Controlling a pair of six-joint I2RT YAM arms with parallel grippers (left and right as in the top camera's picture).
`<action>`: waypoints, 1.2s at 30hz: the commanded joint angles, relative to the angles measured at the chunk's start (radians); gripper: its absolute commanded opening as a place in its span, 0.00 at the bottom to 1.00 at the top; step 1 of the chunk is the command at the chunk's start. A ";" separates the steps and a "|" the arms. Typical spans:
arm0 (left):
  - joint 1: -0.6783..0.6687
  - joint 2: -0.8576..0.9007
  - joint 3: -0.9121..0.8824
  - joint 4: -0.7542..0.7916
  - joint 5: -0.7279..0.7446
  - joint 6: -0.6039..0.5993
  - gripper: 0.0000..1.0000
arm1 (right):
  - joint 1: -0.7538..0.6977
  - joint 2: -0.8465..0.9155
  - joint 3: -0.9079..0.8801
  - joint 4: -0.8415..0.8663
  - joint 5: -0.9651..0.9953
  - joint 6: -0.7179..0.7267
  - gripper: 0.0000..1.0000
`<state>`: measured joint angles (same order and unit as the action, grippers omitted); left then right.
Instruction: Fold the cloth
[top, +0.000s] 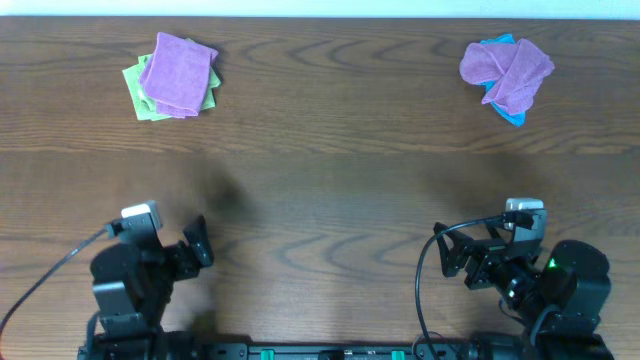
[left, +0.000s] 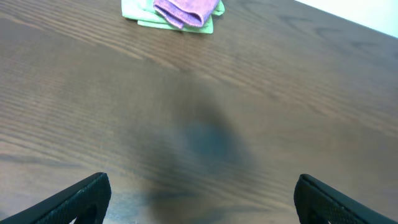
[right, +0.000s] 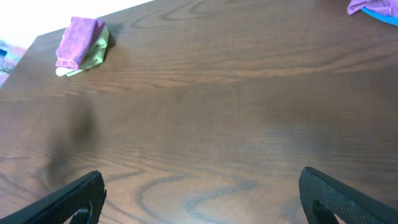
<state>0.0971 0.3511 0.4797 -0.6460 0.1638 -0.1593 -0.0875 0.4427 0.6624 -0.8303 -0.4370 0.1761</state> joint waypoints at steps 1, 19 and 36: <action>-0.035 -0.064 -0.060 -0.006 -0.090 0.007 0.95 | -0.006 -0.004 -0.005 -0.001 -0.001 0.010 0.99; -0.078 -0.330 -0.182 -0.206 -0.149 0.161 0.95 | -0.006 -0.004 -0.005 -0.001 -0.001 0.010 0.99; -0.079 -0.348 -0.183 -0.322 -0.148 0.282 0.95 | -0.006 -0.004 -0.005 -0.001 -0.001 0.010 0.99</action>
<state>0.0238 0.0135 0.3035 -0.9077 0.0299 0.0574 -0.0875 0.4427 0.6617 -0.8307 -0.4370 0.1761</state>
